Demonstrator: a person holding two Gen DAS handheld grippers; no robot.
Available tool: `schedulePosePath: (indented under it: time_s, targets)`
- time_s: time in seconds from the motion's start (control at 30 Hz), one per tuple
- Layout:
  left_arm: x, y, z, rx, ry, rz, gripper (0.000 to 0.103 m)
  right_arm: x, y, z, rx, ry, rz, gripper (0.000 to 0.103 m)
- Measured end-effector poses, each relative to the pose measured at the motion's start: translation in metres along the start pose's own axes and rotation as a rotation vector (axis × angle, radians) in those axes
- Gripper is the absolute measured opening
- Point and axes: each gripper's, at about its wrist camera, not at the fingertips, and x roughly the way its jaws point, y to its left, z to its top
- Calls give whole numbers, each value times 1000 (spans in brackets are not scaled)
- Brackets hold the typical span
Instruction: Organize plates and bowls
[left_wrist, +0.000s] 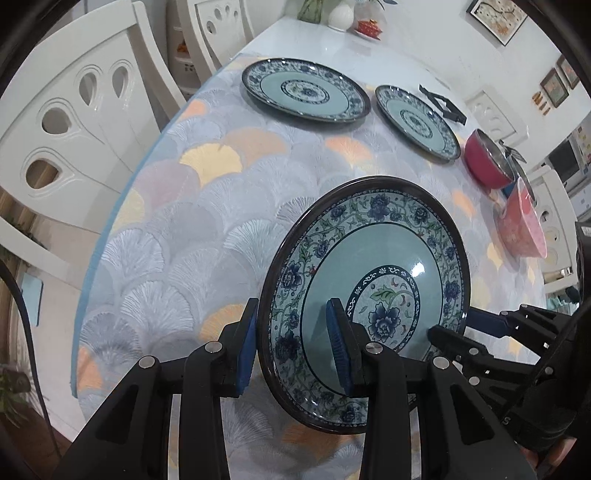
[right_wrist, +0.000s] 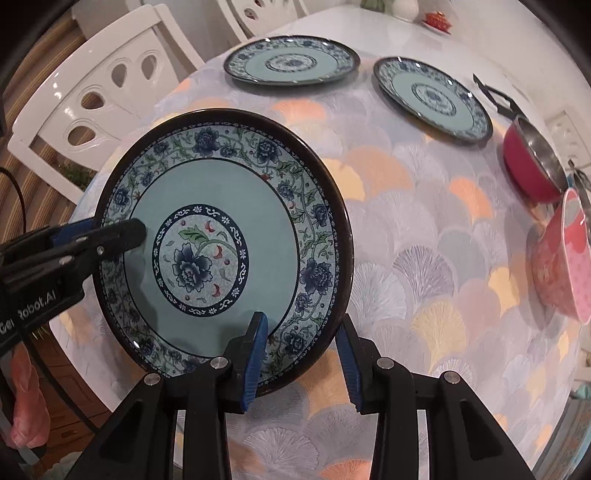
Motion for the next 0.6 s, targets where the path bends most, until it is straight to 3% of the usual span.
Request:
schedulePosePath:
  time_s: [0.27,0.6]
  targets:
    - [4,7,-2,-21,4,2,32,6,-1,0,4,2,1,37]
    - [-23,28,13,-73,-61,33,32,-17,-30,8,77,-18,18,37]
